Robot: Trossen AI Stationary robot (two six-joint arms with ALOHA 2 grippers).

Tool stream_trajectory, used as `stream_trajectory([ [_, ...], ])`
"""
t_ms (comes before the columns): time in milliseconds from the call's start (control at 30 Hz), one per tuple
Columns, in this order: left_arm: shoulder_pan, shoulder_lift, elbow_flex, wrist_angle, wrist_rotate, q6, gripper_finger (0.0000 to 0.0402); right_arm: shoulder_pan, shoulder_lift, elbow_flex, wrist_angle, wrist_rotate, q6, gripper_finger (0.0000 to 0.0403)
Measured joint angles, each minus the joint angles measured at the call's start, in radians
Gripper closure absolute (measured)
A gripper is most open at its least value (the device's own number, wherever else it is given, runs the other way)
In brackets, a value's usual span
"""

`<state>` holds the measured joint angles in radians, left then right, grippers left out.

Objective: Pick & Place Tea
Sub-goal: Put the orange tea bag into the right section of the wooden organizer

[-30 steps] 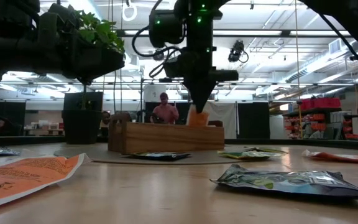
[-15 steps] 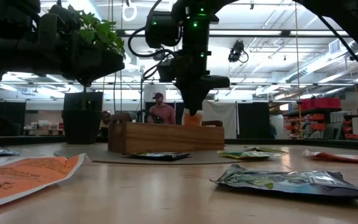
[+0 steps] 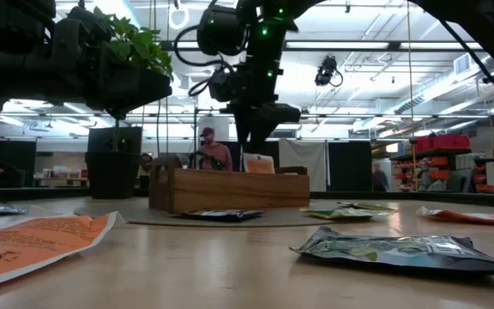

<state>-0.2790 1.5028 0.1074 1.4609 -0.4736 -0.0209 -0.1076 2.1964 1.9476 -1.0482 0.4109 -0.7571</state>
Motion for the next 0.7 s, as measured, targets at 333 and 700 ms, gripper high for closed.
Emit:
stream_trajectory([
  [333, 0.000, 0.000, 0.000, 0.000, 0.000, -0.002, 0.0239, 0.049, -0.123, 0.000, -0.109, -0.221, 0.260, 0.0210],
  [700, 0.000, 0.000, 0.000, -0.001, 0.000, -0.007, 0.0239, 0.145, -0.198, -0.069, -0.256, -0.352, 0.500, 0.0218],
])
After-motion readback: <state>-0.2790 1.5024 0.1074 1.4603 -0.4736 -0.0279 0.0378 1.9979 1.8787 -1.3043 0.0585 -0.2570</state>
